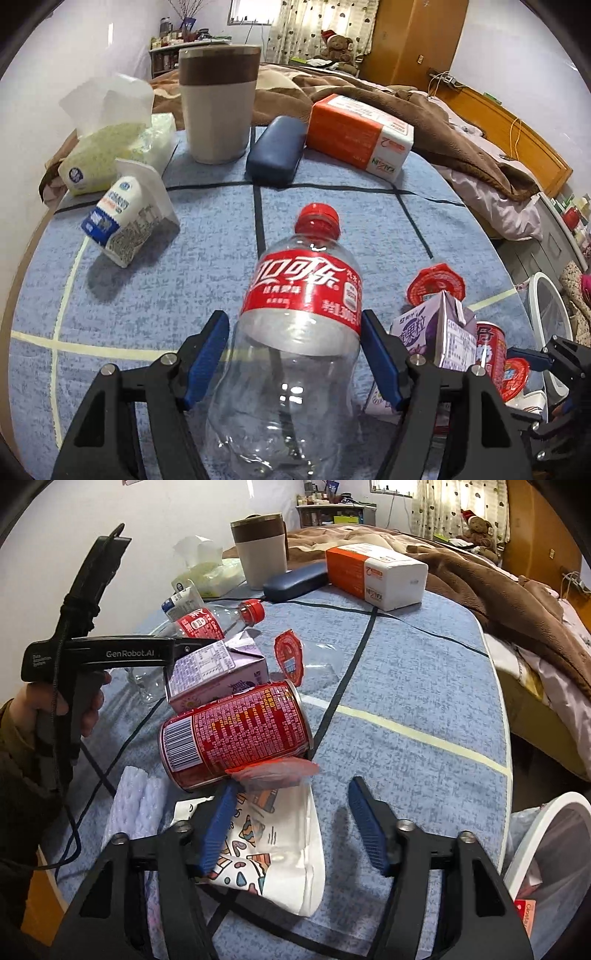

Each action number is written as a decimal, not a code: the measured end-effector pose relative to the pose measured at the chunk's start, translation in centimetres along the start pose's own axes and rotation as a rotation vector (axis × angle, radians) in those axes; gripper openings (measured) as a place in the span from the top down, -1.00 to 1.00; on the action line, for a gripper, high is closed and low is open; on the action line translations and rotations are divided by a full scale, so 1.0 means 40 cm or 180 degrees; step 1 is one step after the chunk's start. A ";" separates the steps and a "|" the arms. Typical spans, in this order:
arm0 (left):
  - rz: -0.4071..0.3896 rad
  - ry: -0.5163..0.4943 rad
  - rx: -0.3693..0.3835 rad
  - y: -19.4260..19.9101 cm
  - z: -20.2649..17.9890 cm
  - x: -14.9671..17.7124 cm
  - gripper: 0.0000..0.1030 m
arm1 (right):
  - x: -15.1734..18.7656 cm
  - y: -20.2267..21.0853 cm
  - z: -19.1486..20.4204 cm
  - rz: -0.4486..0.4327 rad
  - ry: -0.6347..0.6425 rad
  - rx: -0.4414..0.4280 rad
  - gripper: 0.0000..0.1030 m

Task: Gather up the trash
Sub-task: 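Grasp the Coca-Cola bottle with the left tool while the right tool grasps the clear plastic cup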

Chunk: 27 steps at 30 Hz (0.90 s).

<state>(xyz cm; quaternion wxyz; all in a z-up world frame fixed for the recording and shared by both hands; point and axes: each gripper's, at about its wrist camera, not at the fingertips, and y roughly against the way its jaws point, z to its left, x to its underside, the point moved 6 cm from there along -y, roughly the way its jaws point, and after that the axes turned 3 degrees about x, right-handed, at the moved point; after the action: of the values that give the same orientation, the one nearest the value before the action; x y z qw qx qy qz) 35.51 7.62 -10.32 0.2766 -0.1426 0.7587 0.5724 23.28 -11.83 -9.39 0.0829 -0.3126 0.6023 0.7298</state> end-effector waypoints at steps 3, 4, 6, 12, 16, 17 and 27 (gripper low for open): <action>0.0016 0.0006 -0.0009 -0.005 0.001 0.004 -0.29 | 0.000 -0.003 -0.004 -0.0008 -0.0031 0.0001 0.12; 0.0007 0.0000 -0.0007 -0.005 0.000 0.002 -0.28 | 0.000 -0.005 -0.006 -0.0010 -0.0045 -0.0005 0.17; 0.0000 0.0010 -0.0019 -0.007 0.002 -0.003 -0.27 | -0.002 -0.006 -0.009 -0.0025 -0.0074 -0.0010 0.17; -0.0014 0.0057 -0.0074 -0.010 0.003 -0.007 -0.26 | -0.004 -0.003 -0.014 -0.0082 -0.0122 0.0014 0.18; -0.0076 0.0097 -0.0126 0.004 0.004 0.002 -0.26 | -0.005 0.003 -0.023 -0.0134 -0.0179 0.0010 0.19; -0.0094 0.0088 -0.0152 0.010 0.004 0.006 -0.26 | -0.005 0.005 -0.026 -0.0155 -0.0200 0.0012 0.19; -0.0301 0.0117 -0.0197 0.089 -0.020 0.025 -0.26 | -0.010 0.047 -0.039 -0.0363 -0.0354 0.0050 0.19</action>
<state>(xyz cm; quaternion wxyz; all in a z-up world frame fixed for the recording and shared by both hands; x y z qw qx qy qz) 32.59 8.04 -7.92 0.2848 -0.1972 0.7380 0.5792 23.21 -13.68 -7.74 0.1600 -0.3047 0.5837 0.7354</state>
